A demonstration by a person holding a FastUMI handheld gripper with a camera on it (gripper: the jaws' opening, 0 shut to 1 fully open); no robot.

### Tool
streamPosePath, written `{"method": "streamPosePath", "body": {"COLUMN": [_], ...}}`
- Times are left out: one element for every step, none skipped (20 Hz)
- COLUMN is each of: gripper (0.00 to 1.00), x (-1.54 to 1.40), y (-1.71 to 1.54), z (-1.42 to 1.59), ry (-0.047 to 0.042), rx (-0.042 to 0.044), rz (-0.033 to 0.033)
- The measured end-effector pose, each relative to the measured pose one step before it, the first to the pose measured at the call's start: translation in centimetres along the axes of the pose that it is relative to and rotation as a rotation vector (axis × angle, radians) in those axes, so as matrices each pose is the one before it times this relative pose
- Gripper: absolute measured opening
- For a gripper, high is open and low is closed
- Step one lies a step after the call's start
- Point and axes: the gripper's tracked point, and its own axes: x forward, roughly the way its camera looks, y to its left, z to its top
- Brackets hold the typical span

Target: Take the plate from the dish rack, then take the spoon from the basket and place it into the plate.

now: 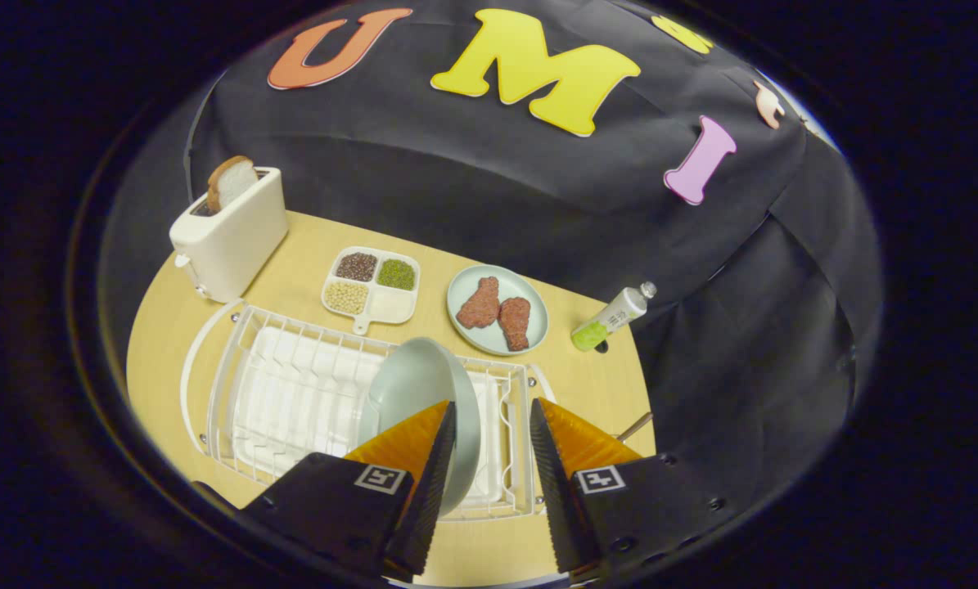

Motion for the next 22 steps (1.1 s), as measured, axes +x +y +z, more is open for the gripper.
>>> {"method": "streamPosePath", "body": {"gripper": [0.52,0.47,0.43,0.40,0.36,0.32,0.26,0.22,0.21,0.20,0.16,0.14,0.12,0.11,0.10,0.09,0.09,0.09,0.09,0.09,0.09,0.09], "x": [0.626,0.259,0.420,0.387,0.360,0.430,0.494,-0.190,-0.008,-0.339,-0.204,-0.465,-0.318,-0.391,-0.415,-0.382,-0.290,-0.120,0.006,0.024,0.167,0.171], "y": [0.125,0.410,0.102,-0.012,0.060,0.312,0.106,-0.124,0.223,0.196,0.044,-0.054,0.081,0.008,-0.204,0.059,-0.060,-0.447,-0.132,-0.229,-0.269,-0.184], "z": [-0.263,-0.041,-0.213,-0.087,-0.154,-0.342,-0.531,0.118,0.105,0.167,-0.102,-0.007,0.115,0.251,0.169,0.000,-0.098,-0.051,-0.080,-0.221,-0.340,-0.173], "ry": [0.02018,0.02271,0.02205,0.02080,0.01842,0.02527,0.02904,-0.00422,-0.00101,-0.00516,-0.00249,-0.00298,-0.01351,-0.01898,-0.01591,-0.00952,-0.00448,-0.00598,-0.00513,0.00344,0.00229,-0.00486], "rx": [0.00197,-0.00034,-0.00227,0.00215,0.00414,-0.00079,0.00230,0.00157,0.00171,0.00301,-0.00150,0.00479,0.00619,0.00295,0.00607,-0.00550,-0.00289,-0.00339,0.00721,0.01428,0.01920,0.01801], "rz": [-0.01294,-0.00392,-0.00393,-0.01125,-0.00116,0.00251,-0.00106,-0.00981,-0.00076,0.00351,-0.00893,-0.01353,-0.01127,-0.01518,-0.01899,-0.00522,-0.00582,-0.01435,-0.00087,0.00386,0.00641,0.01675]}}
